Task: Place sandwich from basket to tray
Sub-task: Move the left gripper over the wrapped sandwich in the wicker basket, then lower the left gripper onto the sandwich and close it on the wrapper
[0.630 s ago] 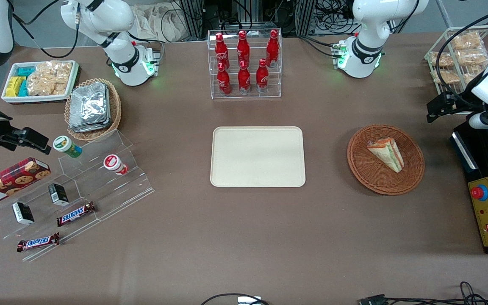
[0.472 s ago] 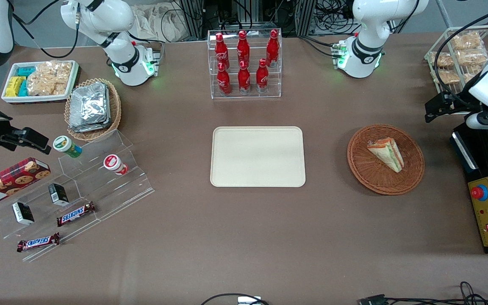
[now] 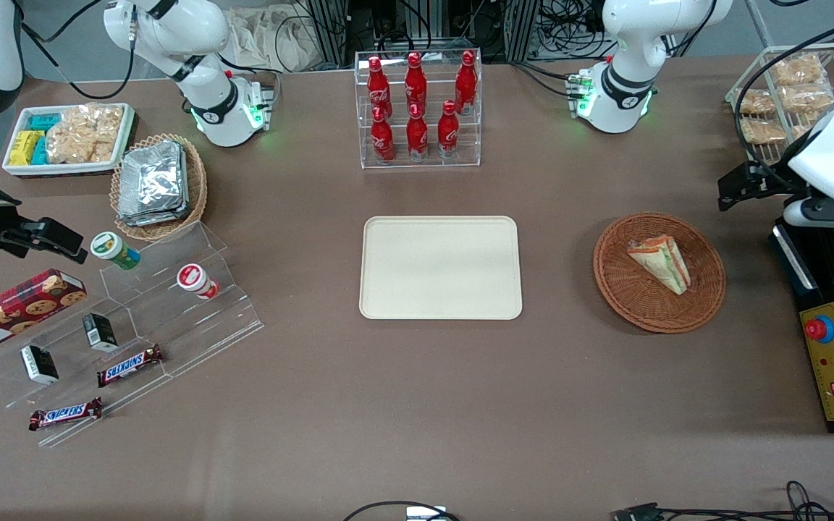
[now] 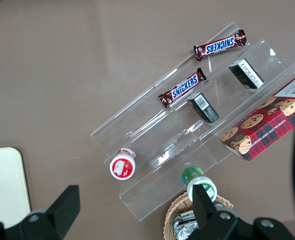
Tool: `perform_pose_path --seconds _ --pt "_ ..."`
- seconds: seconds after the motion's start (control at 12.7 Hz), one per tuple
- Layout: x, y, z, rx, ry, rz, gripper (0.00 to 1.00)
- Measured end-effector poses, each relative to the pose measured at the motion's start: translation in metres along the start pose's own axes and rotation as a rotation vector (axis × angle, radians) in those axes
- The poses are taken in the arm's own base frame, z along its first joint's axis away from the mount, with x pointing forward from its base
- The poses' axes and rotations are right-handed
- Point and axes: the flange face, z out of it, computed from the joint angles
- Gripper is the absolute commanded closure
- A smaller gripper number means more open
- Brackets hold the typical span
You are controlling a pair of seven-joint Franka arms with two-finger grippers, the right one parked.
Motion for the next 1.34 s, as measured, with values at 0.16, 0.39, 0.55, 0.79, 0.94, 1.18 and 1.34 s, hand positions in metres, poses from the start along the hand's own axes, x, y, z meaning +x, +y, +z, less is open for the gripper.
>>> perform_pose_path --seconds 0.16,0.39,0.55,0.79,0.94,1.18,1.34 --pt "0.004 -0.003 0.031 -0.001 -0.019 -0.034 0.0" --pt "0.003 -0.012 0.093 0.0 -0.006 -0.095 0.0" --pt "-0.005 -0.024 0.13 0.001 0.008 -0.152 0.0" --pt "-0.017 -0.026 0.17 0.001 0.031 -0.252 0.0" --pt "-0.022 -0.026 0.185 0.0 0.033 -0.304 0.0" --pt "-0.03 -0.025 0.214 -0.003 0.055 -0.343 0.0" --pt "-0.039 -0.024 0.239 -0.008 0.083 -0.379 0.0"
